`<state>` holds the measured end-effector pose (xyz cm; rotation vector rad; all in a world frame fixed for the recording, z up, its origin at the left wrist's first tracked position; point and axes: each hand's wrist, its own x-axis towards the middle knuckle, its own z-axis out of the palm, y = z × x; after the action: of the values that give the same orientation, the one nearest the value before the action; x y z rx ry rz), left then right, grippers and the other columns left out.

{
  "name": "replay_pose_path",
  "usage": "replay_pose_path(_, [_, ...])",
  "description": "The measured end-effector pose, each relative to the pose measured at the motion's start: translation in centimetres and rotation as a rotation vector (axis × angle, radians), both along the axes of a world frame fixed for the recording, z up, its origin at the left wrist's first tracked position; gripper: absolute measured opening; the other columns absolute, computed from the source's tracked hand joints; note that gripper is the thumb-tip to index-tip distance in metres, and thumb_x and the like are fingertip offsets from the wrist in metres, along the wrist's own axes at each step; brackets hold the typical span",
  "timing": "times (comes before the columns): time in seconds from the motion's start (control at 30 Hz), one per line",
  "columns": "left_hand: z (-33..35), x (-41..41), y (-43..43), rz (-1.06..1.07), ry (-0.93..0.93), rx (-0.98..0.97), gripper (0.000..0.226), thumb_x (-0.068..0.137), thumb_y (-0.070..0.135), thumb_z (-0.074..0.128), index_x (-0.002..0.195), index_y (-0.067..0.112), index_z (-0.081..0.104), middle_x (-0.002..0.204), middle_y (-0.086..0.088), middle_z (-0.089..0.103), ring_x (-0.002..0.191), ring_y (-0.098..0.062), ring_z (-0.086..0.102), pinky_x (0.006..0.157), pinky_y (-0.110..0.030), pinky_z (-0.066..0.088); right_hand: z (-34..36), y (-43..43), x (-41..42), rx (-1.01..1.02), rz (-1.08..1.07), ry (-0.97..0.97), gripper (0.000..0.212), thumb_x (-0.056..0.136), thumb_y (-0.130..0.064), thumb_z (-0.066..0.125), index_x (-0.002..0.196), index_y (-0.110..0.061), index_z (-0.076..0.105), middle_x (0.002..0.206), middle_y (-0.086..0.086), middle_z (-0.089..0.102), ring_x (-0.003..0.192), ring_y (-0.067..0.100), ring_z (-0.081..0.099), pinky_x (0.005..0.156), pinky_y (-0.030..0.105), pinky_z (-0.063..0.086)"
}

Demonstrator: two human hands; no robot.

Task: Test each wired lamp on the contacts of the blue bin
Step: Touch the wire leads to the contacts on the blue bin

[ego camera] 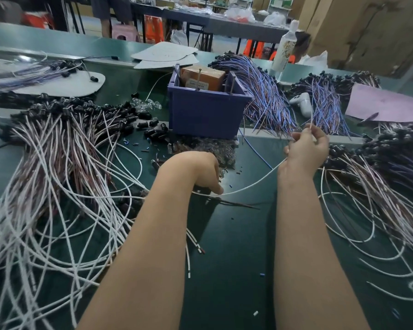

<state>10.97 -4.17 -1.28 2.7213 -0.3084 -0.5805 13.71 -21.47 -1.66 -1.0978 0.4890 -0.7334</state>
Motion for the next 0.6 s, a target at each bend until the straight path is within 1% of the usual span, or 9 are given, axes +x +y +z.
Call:
replay_pose_path(0.1, [0.2,-0.2,-0.3,-0.029,0.014,-0.034,0.026,0.083,0.045,0.068,0.101,0.028,0.063,0.109,0.007,0.064,0.100,-0.017,0.061,0.081,-0.028,0.044,-0.1,-0.1,0.1,0.014,-0.014,-0.015,0.021,0.097,-0.007,0.045,0.084,-0.022,0.051,0.068,0.001,0.050,0.059,0.010,0.043,0.056,0.022,0.034])
replay_pose_path(0.17, [0.6,-0.6,-0.5,-0.075,0.049,-0.045,0.030,0.080,0.054,0.067,0.099,0.031,0.060,0.107,0.009,0.063,0.096,-0.015,0.059,0.083,-0.030,0.044,-0.2,-0.2,0.1,0.022,-0.020,-0.019,0.022,0.098,-0.006,0.045,0.084,-0.022,0.051,0.068,0.001,0.050,0.058,0.010,0.043,0.057,0.022,0.034])
replay_pose_path(0.2, [0.7,-0.8,-0.8,-0.096,0.063,-0.014,0.035,0.078,0.057,0.066,0.100,0.031,0.059,0.107,0.010,0.061,0.097,-0.015,0.057,0.083,-0.030,0.042,-0.2,-0.3,0.1,0.023,-0.026,-0.016,0.023,0.098,-0.006,0.044,0.083,-0.023,0.051,0.067,0.001,0.051,0.058,0.010,0.042,0.057,0.022,0.033])
replay_pose_path(0.27, [0.6,-1.2,-1.5,-0.129,0.060,0.062,0.039,0.079,0.052,0.068,0.107,0.025,0.060,0.114,0.006,0.059,0.099,-0.017,0.055,0.081,-0.028,0.040,-0.3,-0.3,0.2,0.024,-0.039,-0.008,0.024,0.097,-0.005,0.043,0.083,-0.023,0.051,0.066,0.000,0.052,0.057,0.010,0.041,0.057,0.022,0.033])
replay_pose_path(0.3, [0.4,-1.2,-1.9,-0.135,0.050,0.070,0.034,0.082,0.044,0.069,0.108,0.023,0.061,0.118,0.003,0.059,0.099,-0.018,0.055,0.080,-0.028,0.039,-0.4,-0.3,0.2,0.028,-0.043,-0.006,0.025,0.097,-0.004,0.042,0.083,-0.023,0.051,0.066,0.000,0.052,0.058,0.010,0.042,0.058,0.022,0.033])
replay_pose_path(0.37, [0.1,-1.2,-2.3,-0.114,0.015,0.014,0.016,0.086,0.028,0.067,0.100,0.024,0.060,0.120,0.000,0.061,0.094,-0.018,0.053,0.075,-0.027,0.038,-0.6,-0.3,0.3,0.035,-0.040,0.001,0.026,0.095,-0.001,0.040,0.084,-0.022,0.051,0.068,0.001,0.055,0.059,0.010,0.043,0.059,0.023,0.034])
replay_pose_path(0.43, [-0.2,-1.1,-2.3,-0.052,-0.047,-0.065,0.010,0.088,0.021,0.064,0.097,0.023,0.061,0.116,-0.003,0.062,0.091,-0.019,0.053,0.074,-0.026,0.039,-1.0,-0.3,0.3,0.022,-0.015,0.023,0.026,0.094,0.000,0.038,0.085,-0.022,0.049,0.069,0.001,0.058,0.056,0.010,0.044,0.056,0.021,0.036])
replay_pose_path(0.53, [-0.2,-0.9,-2.1,0.038,-0.115,-0.197,0.014,0.090,0.030,0.063,0.097,0.018,0.063,0.107,-0.004,0.066,0.092,-0.019,0.058,0.075,-0.026,0.041,-1.4,-0.3,0.4,0.024,0.030,0.052,0.024,0.097,-0.002,0.036,0.084,-0.021,0.044,0.072,0.002,0.061,0.052,0.010,0.048,0.052,0.020,0.037])
replay_pose_path(0.6, [-0.1,-0.9,-1.9,0.049,-0.078,-0.269,0.020,0.092,0.036,0.058,0.095,0.017,0.063,0.098,-0.003,0.069,0.090,-0.019,0.062,0.078,-0.028,0.046,-1.7,-0.3,0.5,0.061,0.033,0.067,0.025,0.097,-0.002,0.035,0.083,-0.021,0.042,0.071,0.001,0.060,0.050,0.010,0.048,0.049,0.020,0.036])
